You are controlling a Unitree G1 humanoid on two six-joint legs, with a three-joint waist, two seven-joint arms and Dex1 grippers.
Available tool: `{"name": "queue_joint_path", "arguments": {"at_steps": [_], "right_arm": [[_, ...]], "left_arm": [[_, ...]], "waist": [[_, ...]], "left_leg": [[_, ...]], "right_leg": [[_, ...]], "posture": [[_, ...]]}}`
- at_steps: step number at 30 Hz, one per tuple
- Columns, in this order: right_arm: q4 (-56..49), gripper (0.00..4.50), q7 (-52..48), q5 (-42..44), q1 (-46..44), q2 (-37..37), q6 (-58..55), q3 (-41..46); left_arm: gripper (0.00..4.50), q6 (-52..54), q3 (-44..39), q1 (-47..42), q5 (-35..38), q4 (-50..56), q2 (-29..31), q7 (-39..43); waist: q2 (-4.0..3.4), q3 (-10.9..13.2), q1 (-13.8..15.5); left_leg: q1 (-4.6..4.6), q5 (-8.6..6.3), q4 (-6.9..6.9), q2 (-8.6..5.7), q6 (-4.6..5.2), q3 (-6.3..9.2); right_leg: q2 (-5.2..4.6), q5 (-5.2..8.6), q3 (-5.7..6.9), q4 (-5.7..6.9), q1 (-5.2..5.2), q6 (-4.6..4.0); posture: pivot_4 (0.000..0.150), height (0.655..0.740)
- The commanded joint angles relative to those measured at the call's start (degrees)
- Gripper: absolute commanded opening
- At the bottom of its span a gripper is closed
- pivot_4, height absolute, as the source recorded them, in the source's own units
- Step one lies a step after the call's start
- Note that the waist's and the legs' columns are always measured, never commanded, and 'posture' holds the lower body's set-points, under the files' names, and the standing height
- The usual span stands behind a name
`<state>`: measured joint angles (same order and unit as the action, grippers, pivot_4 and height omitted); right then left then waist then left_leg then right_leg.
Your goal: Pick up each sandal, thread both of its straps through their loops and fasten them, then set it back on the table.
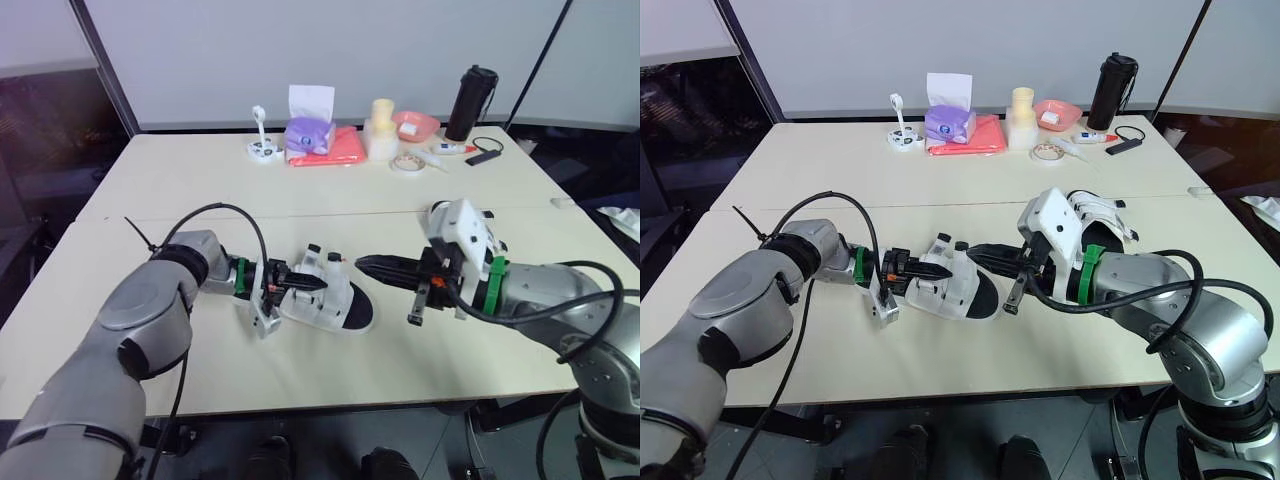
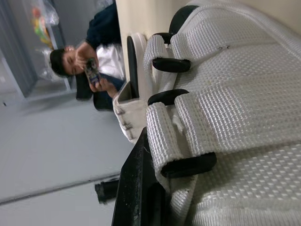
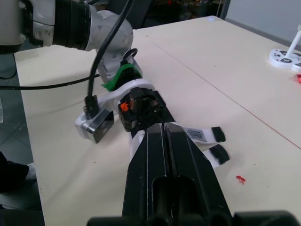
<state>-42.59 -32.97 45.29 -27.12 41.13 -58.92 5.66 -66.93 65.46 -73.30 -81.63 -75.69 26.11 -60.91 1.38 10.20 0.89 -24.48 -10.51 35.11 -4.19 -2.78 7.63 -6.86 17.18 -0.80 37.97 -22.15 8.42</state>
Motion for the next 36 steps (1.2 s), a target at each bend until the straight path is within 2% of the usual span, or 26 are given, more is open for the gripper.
{"name": "queue_joint_path", "arguments": {"at_steps": [1, 3, 6, 9, 11, 13, 22, 26, 33, 36], "right_arm": [[-1.2, 0.0, 0.3, 0.1, -0.1, 0.4, 1.8, 0.0], [-1.0, 0.0, 0.3, 0.0, -0.2, 0.3, 2.1, -0.4], [-0.6, 0.0, 0.0, -0.4, -0.3, 0.3, 2.8, -1.1], [-0.2, 0.0, -0.2, -0.7, -0.4, 0.4, 3.5, -1.8], [0.2, 0.0, -0.3, -1.2, -0.5, 0.4, 4.0, -2.5], [0.4, 0.0, -0.4, -1.4, -0.6, 0.4, 4.4, -3.0], [0.9, 0.0, -1.0, -1.9, -0.7, 0.5, 5.2, -3.8], [0.9, 0.0, -0.8, -2.0, -0.5, 0.3, 5.5, -4.0], [0.6, 0.0, 0.0, -2.1, -0.2, -0.2, 5.6, -4.5], [0.3, 0.0, 0.4, -2.3, 0.2, -0.1, 5.6, -4.7]], "left_arm": [[0.43, 3.7, -15.7, 4.3, 19.1, -6.2, -1.9, 24.3], [1.29, 8.4, -24.5, 6.1, 28.6, -6.6, -2.7, 38.2], [2.88, 19.8, -38.2, 8.2, 43.6, -5.4, -5.0, 58.0], [4.4, 29.3, -45.0, 8.8, 50.7, -3.2, -6.7, 66.1], [4.46, 36.5, -48.0, 8.3, 53.7, -2.3, -8.0, 68.1], [4.46, 37.0, -49.7, 8.6, 55.8, -0.9, -8.5, 71.5], [4.46, 24.1, -44.2, 10.5, 52.0, 3.3, -6.4, 79.7], [4.46, 17.4, -38.9, 9.9, 45.9, 4.6, -4.2, 73.6], [4.46, 17.9, -33.1, 8.1, 38.6, 3.9, -3.3, 63.5], [3.6, 19.0, -31.8, 7.8, 37.1, 3.3, -3.4, 61.4]], "waist": [[-0.06, 0.0, 0.0], [0.0, 0.0, -0.2], [0.03, 0.1, -0.3], [0.03, 0.1, -0.4], [0.03, 0.1, -0.6], [0.03, 0.1, -0.9], [0.03, 0.1, -1.5], [0.03, 0.1, -1.5], [0.03, 0.1, -1.3], [0.03, 0.1, -1.4]], "left_leg": [[0.01, 0.0, 0.01, 0.0, 0.0, -0.03], [0.0, 0.0, 0.0, 0.0, 0.0, -0.05], [-0.09, 0.0, -0.01, 0.02, 0.0, -0.03], [-0.13, 0.0, 0.01, 0.01, 0.01, 0.02], [-0.1, 0.01, 0.02, 0.01, 0.01, 0.03], [-0.09, 0.01, 0.01, 0.01, 0.01, 0.05], [-0.09, 0.01, -0.02, 0.0, 0.01, 0.07], [-0.09, 0.01, -0.02, 0.0, 0.01, 0.07], [-0.09, 0.0, -0.01, 0.0, 0.02, 0.07], [-0.09, 0.0, 0.0, -0.01, 0.02, 0.07]], "right_leg": [[-0.02, -0.03, -0.02, 0.0, 0.01, -0.05], [-0.02, -0.04, -0.01, 0.01, -0.04, -0.08], [-0.01, -0.05, 0.0, 0.01, -0.15, -0.11], [-0.01, -0.05, 0.02, 0.01, -0.14, -0.11], [0.0, -0.06, 0.01, 0.03, -0.13, -0.11], [0.02, -0.06, 0.02, 0.05, -0.13, -0.11], [0.02, -0.06, 0.01, 0.05, -0.15, -0.11], [0.02, -0.06, -0.01, 0.03, -0.14, -0.11], [0.02, -0.05, -0.01, 0.04, -0.12, -0.11], [0.02, -0.05, -0.01, 0.04, -0.12, -0.1]], "posture": [[0.15, 0.74], [0.15, 0.74], [0.15, 0.74], [0.15, 0.74], [0.15, 0.74], [0.15, 0.74], [0.15, 0.74], [0.15, 0.74], [0.15, 0.74], [0.15, 0.74]]}}
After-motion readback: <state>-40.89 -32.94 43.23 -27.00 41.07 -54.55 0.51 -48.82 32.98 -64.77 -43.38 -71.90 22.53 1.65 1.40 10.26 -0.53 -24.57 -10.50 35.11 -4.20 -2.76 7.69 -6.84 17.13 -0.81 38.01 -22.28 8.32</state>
